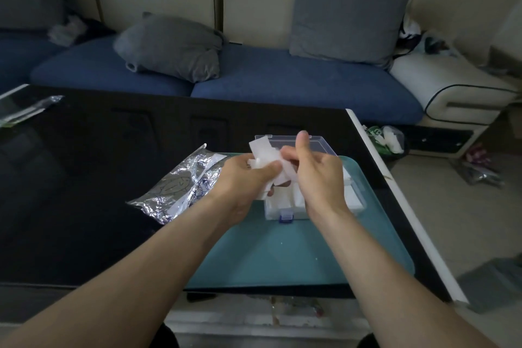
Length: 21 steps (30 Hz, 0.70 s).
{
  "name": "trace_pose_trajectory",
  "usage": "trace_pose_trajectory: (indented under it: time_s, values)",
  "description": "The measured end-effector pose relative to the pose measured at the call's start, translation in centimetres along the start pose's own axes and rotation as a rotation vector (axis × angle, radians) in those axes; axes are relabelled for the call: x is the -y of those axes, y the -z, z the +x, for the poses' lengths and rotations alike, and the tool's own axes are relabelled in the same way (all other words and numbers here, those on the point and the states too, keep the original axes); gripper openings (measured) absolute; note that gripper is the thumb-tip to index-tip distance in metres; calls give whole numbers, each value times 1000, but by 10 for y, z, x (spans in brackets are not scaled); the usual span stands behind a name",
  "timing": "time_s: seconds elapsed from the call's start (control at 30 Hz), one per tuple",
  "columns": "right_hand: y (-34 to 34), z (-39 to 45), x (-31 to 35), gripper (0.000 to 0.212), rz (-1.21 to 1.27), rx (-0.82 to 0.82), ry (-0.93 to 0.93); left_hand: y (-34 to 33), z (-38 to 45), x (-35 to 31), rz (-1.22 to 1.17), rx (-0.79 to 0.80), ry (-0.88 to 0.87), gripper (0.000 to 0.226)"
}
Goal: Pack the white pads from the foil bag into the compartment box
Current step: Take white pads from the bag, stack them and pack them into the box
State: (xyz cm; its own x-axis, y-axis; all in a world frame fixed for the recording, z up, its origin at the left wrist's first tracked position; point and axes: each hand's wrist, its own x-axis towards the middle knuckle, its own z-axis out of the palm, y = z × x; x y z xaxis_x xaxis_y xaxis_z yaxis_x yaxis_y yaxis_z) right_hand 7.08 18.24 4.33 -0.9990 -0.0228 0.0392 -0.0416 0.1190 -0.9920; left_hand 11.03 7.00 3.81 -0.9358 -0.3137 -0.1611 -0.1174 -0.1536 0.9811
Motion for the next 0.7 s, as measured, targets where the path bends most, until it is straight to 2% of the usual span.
trace_pose_trajectory:
  time_s: [0.07,0.13,0.2,0.33,0.57,0.7]
  values:
    - [2,0,4,31,11,99,-13,4,1,-1,-30,-10,17,21]
    - [6,0,4,11,-71,170,44,7,2,-3,-49,-7,20,13]
    - [11,1,3,21,-161,201,94,9,1,-5,-63,37,21,10]
    - [20,5,5,35,-88,198,31,12,-1,-6,-64,165,1,18]
    - [35,13,8,23,54,116,-42,18,-1,-7,-46,245,-13,18]
    - [41,17,12,25,264,204,-88,21,0,-4,45,319,-51,23]
